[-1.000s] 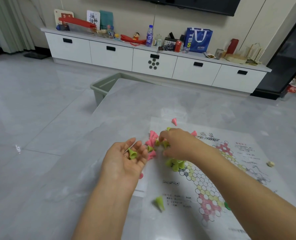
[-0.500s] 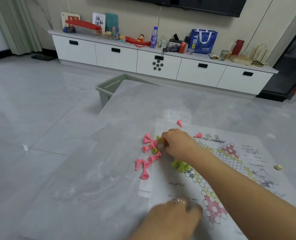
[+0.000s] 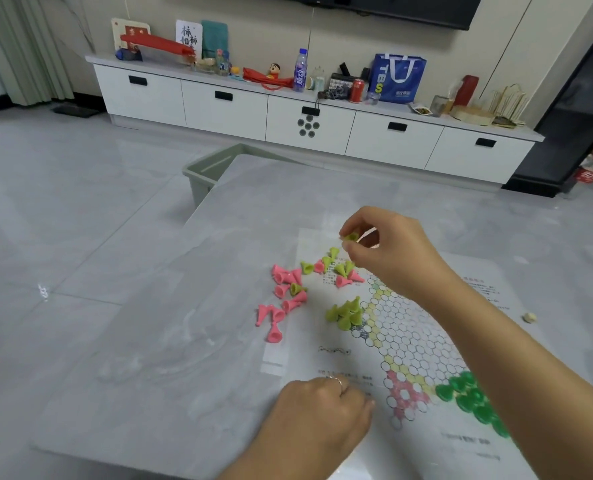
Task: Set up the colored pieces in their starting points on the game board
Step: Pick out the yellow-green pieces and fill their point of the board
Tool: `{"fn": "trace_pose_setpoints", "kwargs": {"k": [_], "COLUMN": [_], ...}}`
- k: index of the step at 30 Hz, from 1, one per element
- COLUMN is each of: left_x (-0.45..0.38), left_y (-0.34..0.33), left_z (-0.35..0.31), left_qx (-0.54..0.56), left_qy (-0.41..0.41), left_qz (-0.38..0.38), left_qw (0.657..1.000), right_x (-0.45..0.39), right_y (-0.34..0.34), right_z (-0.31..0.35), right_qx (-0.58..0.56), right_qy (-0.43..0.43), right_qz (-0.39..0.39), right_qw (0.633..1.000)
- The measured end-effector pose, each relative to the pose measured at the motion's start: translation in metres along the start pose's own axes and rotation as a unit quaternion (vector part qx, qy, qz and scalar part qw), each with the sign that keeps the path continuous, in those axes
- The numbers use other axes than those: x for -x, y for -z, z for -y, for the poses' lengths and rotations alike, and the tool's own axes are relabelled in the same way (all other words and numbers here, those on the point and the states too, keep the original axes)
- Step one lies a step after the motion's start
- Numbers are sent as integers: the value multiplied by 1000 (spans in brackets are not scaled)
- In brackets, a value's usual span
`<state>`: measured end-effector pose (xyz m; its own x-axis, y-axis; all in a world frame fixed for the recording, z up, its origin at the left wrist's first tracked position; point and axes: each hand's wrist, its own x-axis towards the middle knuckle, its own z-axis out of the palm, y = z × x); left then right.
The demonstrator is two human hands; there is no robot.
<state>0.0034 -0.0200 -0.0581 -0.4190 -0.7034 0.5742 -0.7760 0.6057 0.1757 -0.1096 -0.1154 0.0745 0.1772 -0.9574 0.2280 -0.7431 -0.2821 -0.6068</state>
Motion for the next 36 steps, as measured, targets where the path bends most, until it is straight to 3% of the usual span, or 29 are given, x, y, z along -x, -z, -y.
{"fn": "trace_pose_setpoints", "kwargs": {"k": [6, 10, 16, 19, 20, 21, 23, 24, 25, 26, 32, 34, 36], "left_x": [-7, -9, -19, -31, -37, -44, -57, -61, -64, -68, -84, -86, -88], "left_y": [3, 1, 5, 13, 17, 20, 23, 21, 18, 17, 8, 8, 9], "left_z": [5, 5, 8, 5, 4, 6, 17, 22, 24, 23, -3, -6, -8], "left_qx": [-24, -93, -89, 38, 171, 329, 610, 679, 710, 723, 805, 797, 772], "left_qy": [54, 77, 148, 258, 347, 447, 563, 588, 603, 611, 556, 565, 585], "left_qz": [-15, 71, 74, 99, 70, 18, -59, -97, -113, -115, -6, 0, -16], "left_qw": [998, 990, 982, 960, 919, 832, 554, 429, 347, 301, 204, 213, 249], "right_x": [47, 61, 65, 68, 68, 69, 72, 72, 73, 73, 74, 72, 71], "right_y": [14, 7, -1, -3, -4, -3, -2, -3, -5, -8, -25, -21, -17], "right_z": [1, -12, -26, -30, -30, -30, -28, -27, -24, -21, -18, -24, -31], "right_qx": [-207, -254, -289, -301, -303, -310, -331, -339, -342, -336, -177, -164, -159], "right_qy": [-78, -112, -130, -131, -130, -127, -114, -103, -90, -73, 54, 57, 50], "right_qz": [-42, -54, -76, -81, -81, -81, -77, -71, -61, -46, -32, -42, -59], "right_qw": [974, 959, 946, 941, 941, 939, 933, 932, 933, 938, 982, 984, 984]}}
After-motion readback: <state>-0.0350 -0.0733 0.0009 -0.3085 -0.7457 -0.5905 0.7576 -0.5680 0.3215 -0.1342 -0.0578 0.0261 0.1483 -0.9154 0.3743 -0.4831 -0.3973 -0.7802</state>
